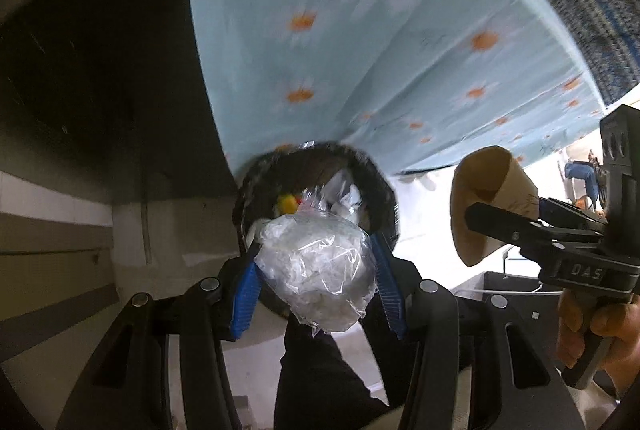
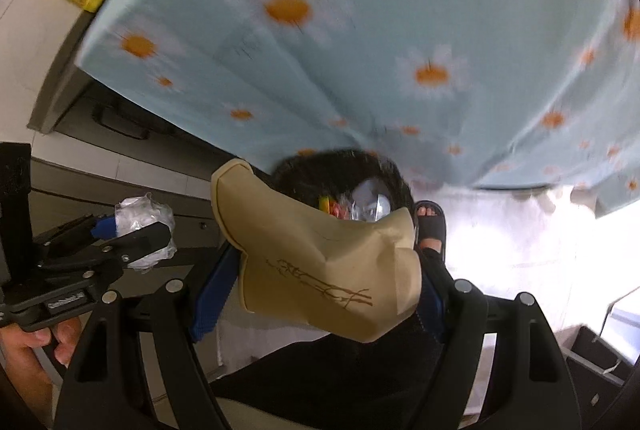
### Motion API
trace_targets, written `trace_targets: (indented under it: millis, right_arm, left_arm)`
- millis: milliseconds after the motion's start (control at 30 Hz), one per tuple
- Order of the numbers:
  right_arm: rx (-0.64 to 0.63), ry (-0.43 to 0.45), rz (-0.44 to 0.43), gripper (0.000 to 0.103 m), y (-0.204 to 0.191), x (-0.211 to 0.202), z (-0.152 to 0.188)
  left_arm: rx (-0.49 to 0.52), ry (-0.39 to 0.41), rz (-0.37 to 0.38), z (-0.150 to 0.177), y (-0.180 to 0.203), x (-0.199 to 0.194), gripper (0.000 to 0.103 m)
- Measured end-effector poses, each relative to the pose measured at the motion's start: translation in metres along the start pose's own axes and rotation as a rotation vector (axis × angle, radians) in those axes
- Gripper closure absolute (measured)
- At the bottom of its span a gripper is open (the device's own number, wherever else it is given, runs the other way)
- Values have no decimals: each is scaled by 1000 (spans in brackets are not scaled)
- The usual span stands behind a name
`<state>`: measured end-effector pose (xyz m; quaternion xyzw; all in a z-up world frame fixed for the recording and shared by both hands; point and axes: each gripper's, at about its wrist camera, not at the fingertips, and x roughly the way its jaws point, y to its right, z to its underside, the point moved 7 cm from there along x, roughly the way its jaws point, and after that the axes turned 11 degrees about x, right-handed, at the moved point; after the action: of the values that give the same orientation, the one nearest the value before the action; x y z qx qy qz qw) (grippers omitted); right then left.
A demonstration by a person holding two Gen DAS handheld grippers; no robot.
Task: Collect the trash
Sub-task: 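Open both tools to drop the bundle and paper cup into the bin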
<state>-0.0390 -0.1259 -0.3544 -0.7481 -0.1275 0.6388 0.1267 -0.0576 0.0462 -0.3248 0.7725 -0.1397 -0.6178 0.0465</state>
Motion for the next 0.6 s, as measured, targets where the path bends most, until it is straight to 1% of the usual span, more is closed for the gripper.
trace_targets:
  millis: [67, 167, 267, 333, 467, 600]
  right_arm:
    - [31, -23, 2, 25, 7, 14, 4]
    - [38, -39, 31, 25, 18, 35, 8]
    - [64, -70, 34, 25, 27, 54, 9]
    - [63, -79, 32, 25, 30, 63, 9]
    - [67, -101, 31, 25, 31, 82, 8]
    - [46, -109, 58, 25, 34, 99, 7]
  left_arm:
    - [-14, -21, 8, 3, -4, 14, 53]
    - [-16, -44, 15, 6, -9, 34, 53]
    - [-17, -63, 11, 7, -14, 52, 53]
    - [-12, -76, -3, 8, -16, 65, 53]
    - [-1, -97, -5, 10, -16, 85, 53]
    - [-15, -123, -2, 13, -21, 101, 53]
